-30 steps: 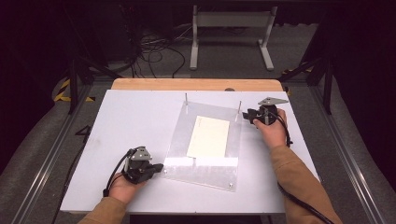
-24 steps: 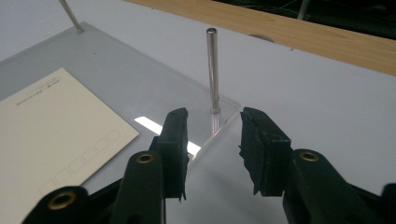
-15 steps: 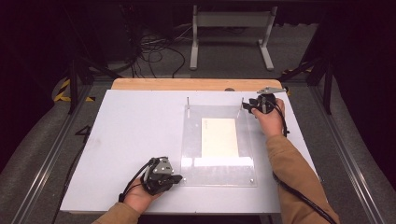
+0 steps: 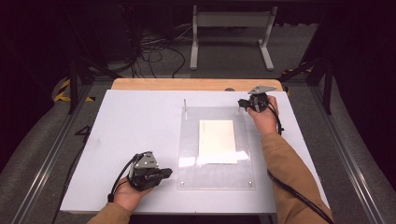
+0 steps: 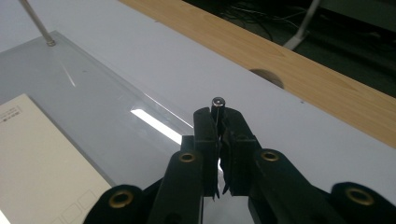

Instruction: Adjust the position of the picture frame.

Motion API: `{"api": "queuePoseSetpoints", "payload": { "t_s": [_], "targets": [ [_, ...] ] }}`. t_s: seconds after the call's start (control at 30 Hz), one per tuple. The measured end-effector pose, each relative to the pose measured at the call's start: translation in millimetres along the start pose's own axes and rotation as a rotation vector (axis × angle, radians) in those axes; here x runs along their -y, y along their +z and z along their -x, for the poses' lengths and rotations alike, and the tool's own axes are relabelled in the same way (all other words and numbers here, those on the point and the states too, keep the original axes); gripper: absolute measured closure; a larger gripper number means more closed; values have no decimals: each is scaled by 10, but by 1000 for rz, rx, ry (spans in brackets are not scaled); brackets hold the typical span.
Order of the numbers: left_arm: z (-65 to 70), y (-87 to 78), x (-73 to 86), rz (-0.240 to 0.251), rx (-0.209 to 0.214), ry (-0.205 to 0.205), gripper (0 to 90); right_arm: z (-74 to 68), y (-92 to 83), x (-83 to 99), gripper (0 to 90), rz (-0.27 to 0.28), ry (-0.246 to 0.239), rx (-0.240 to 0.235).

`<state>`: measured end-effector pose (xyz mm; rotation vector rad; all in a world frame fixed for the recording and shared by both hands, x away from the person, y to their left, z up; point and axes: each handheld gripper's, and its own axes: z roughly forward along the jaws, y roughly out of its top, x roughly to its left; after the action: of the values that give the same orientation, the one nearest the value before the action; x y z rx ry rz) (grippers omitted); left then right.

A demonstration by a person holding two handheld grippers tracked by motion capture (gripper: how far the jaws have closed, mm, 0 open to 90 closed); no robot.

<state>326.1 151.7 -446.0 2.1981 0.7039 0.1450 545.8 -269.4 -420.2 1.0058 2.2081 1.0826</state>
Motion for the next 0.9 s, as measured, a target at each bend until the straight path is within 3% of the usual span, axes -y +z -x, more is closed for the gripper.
{"api": "queuePoseSetpoints", "payload": {
  "t_s": [0.23, 0.43, 0.5, 0.63, 0.7, 0.9],
  "targets": [
    [-44, -44, 18, 18, -12, -41, 857, -197, -88, 66, 851, 24, -27, -75],
    [-52, -32, 13, 7, -18, -18, 855, -319, -110, 48, 851, 31, -49, -103],
    [-62, -26, 17, 11, -18, -33, 855, -359, -130, 59, 851, 33, -49, -112],
    [-85, -26, 13, 6, -21, -14, 853, -396, -132, 114, 851, 21, -49, -130],
    [-59, -17, 10, 12, -12, -32, 853, -401, -134, 129, 851, 28, -44, -134],
    [-50, -7, -7, 10, -7, -21, 850, -444, -146, 159, 851, 29, -41, -154]
  ]
}}
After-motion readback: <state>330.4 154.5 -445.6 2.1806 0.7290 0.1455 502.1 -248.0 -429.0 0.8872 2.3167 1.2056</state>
